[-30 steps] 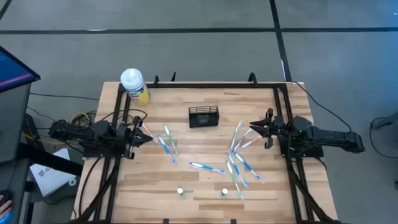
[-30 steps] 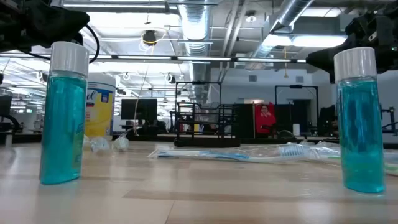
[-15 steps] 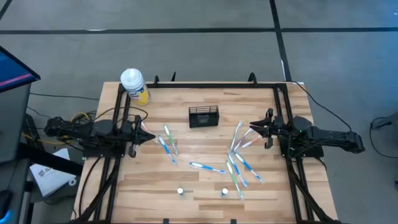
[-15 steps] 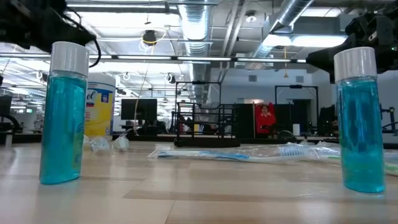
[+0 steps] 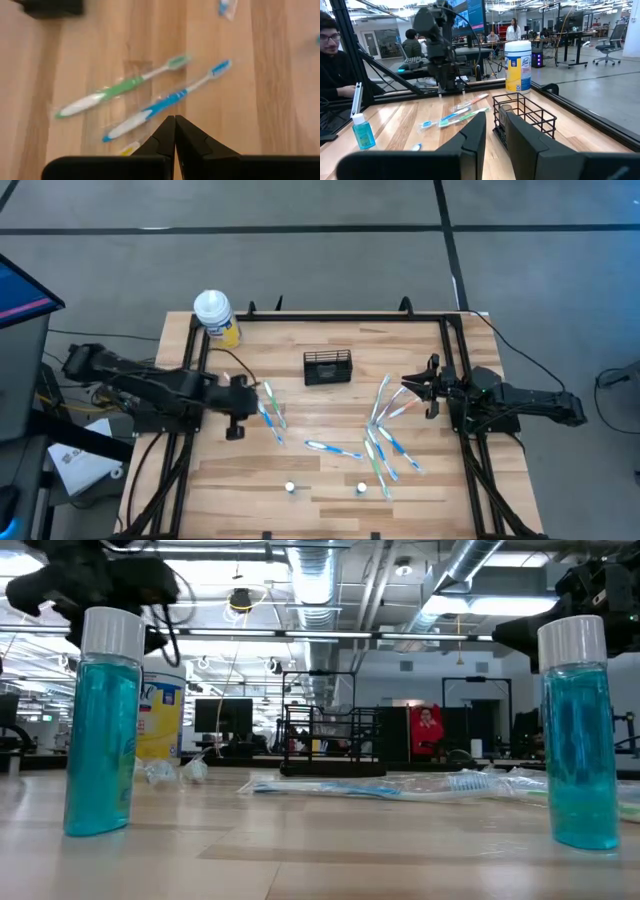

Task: Pick & Place toothbrushing station
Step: Put the orange toothbrush into the black mesh organizer, then put the blue toothbrush into the black mesh organizer

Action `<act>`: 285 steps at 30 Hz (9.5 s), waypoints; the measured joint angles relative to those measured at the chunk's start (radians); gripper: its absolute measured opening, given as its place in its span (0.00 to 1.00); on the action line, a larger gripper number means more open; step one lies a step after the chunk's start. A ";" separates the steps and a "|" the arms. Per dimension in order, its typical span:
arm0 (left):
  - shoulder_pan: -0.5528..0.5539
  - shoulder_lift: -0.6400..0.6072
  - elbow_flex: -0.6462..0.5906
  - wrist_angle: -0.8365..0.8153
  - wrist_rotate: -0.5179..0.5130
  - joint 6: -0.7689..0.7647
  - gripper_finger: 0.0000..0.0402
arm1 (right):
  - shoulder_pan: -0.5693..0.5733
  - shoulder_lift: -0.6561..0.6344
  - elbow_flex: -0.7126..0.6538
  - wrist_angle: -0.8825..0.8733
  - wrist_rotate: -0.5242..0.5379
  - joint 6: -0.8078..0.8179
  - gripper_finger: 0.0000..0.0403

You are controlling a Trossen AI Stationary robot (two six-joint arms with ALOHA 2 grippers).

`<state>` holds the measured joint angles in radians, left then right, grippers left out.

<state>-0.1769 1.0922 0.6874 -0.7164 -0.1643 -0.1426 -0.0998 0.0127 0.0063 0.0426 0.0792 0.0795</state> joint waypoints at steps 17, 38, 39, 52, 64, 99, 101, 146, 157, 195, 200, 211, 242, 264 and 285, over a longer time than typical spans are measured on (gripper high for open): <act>0.006 0.282 0.096 -0.305 -0.186 0.116 0.08 | 0.008 -0.001 0.000 0.017 0.000 0.001 0.16; 0.006 0.282 -0.025 -0.124 -0.233 0.398 0.41 | 0.008 -0.001 0.000 0.017 0.000 0.061 0.16; 0.006 0.282 -0.034 -0.096 -0.236 0.414 0.42 | 0.008 -0.001 0.000 0.017 0.000 0.061 0.16; 0.066 0.278 -0.138 0.025 -0.239 0.450 0.44 | 0.008 -0.001 0.000 0.017 -0.001 0.061 0.16; 0.065 0.280 -0.141 0.031 -0.234 0.452 0.34 | 0.008 -0.001 0.000 0.017 -0.001 0.061 0.16; 0.066 -0.123 -0.145 0.141 -0.239 0.427 0.00 | 0.008 -0.001 0.000 0.017 -0.001 0.061 0.16; 0.066 -0.155 -0.145 0.214 -0.239 0.405 0.00 | 0.008 -0.001 0.000 0.017 -0.001 0.061 0.16; 0.528 0.072 -0.092 1.208 0.166 0.393 0.00 | 0.006 -0.001 0.000 0.020 0.000 0.047 0.16; 0.533 0.252 0.020 1.208 0.187 0.392 0.00 | 0.006 -0.001 0.000 0.018 0.000 0.044 0.16; 0.589 0.362 0.018 1.206 0.249 0.291 0.00 | 0.006 -0.001 0.000 0.016 0.000 0.042 0.16; 0.589 0.390 0.018 1.212 0.249 0.285 0.00 | 0.007 0.000 0.000 0.011 0.000 0.043 0.16; 0.589 0.409 -0.007 1.215 0.248 0.257 0.00 | 0.007 0.000 0.000 0.000 0.000 0.044 0.16; 0.589 0.409 -0.040 1.237 0.190 0.234 0.19 | 0.006 0.000 0.000 0.001 0.000 0.044 0.16; 0.603 0.264 -0.041 1.018 0.164 0.265 0.33 | 0.006 0.000 0.000 -0.006 0.000 0.044 0.16; 0.350 0.102 -0.175 0.885 0.399 0.213 0.25 | 0.007 0.000 0.000 -0.005 0.000 0.045 0.16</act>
<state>0.1735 1.1946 0.5121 0.1691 0.2342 0.0706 -0.0929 0.0124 0.0065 0.0377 0.0792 0.1246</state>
